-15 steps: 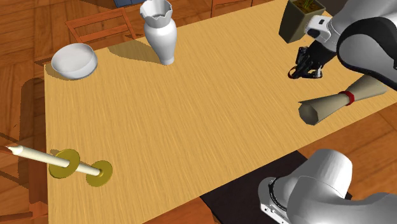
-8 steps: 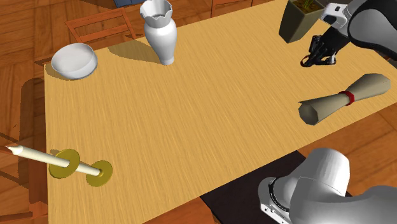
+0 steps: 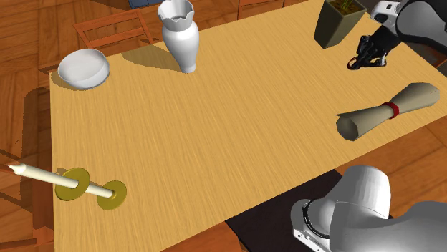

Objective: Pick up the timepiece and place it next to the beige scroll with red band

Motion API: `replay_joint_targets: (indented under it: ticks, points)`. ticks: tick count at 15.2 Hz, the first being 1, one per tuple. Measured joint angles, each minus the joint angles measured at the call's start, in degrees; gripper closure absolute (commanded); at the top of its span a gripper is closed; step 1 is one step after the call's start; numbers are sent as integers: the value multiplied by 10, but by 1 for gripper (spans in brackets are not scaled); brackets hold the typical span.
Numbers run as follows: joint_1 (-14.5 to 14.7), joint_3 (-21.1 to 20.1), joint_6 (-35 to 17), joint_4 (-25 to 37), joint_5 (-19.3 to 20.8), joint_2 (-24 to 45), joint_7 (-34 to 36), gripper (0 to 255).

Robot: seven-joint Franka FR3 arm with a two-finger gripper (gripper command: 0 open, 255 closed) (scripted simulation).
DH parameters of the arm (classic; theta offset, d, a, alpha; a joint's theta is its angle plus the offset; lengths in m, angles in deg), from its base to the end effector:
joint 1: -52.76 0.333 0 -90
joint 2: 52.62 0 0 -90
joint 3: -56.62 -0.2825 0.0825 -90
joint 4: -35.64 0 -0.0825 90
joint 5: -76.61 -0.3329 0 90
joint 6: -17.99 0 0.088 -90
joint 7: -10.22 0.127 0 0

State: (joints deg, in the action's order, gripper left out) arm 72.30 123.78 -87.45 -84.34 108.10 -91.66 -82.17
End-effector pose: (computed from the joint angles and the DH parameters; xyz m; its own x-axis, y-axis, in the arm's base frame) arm 0.2190 -0.4058 0.4614 0.5443 0.8354 0.0759 0.8301 -0.5495 0.0945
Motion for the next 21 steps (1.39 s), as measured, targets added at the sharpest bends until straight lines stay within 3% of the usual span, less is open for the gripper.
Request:
replay_joint_targets:
  ticks: [11,21]
  points:
    - [10,52,-76,-61,28,1,6,255]
    - [43,122,-149,-102,54,10,13,255]
